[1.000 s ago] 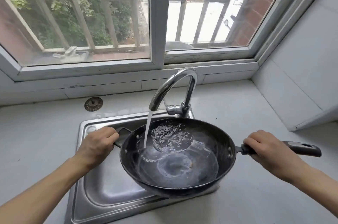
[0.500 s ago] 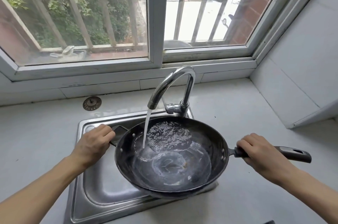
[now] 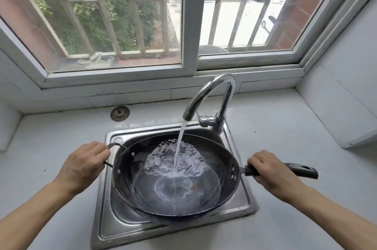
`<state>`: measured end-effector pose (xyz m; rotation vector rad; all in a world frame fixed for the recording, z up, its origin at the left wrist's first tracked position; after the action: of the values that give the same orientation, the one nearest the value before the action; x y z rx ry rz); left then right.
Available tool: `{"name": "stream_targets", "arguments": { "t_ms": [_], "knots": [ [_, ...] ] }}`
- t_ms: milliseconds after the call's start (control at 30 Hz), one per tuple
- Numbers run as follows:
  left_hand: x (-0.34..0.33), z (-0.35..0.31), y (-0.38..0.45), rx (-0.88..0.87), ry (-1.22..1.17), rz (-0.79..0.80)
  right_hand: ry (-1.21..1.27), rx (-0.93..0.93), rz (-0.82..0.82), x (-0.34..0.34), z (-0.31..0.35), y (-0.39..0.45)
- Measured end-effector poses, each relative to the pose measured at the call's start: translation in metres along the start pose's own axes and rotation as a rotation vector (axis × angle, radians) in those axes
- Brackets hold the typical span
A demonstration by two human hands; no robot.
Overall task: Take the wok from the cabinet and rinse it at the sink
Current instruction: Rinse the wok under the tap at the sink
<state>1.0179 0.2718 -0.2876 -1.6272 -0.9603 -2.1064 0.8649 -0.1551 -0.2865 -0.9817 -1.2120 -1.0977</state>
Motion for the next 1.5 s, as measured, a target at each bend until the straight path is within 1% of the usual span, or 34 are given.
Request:
{"name": "stream_targets", "arguments": {
  "t_ms": [167,467,600,800,967,1167,1300,1500],
  "knots": [
    [0.000,0.011,-0.006,0.030,0.013,0.027,0.019,0.012,-0.005,-0.009,0.003,0.017],
    [0.000,0.012,-0.011,0.058,0.002,0.039,0.047,0.021,-0.024,-0.013,0.001,0.014],
    [0.002,0.010,-0.012,0.064,-0.043,0.050,0.061,0.020,-0.024,-0.018,0.000,0.013],
    [-0.003,0.004,-0.013,0.041,-0.104,0.156,0.063,0.054,0.009,-0.015,-0.004,0.012],
    [-0.006,0.012,-0.007,0.077,-0.166,0.242,0.110,0.088,0.061,-0.007,-0.012,0.012],
    [0.025,0.016,-0.001,0.115,-0.266,0.222,0.134,0.107,0.109,0.009,-0.016,0.014],
    [0.039,0.017,-0.004,0.100,-0.202,0.236,0.116,0.133,0.104,0.021,-0.011,0.013],
    [0.060,0.007,-0.007,-0.006,-0.081,0.150,0.078,0.139,0.088,0.027,-0.001,0.011]
  ]
}}
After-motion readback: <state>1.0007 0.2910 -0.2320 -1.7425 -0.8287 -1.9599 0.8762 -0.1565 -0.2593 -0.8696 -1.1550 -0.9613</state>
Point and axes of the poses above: each hand's wrist, its own y-axis towards the middle knuckle, its own x-axis out of the back of the hand, z = x × y, the point moved 7 cm from there along y, towards the middle knuckle, and after that the axes turned 1 degree about z, right-handed, at the moved point
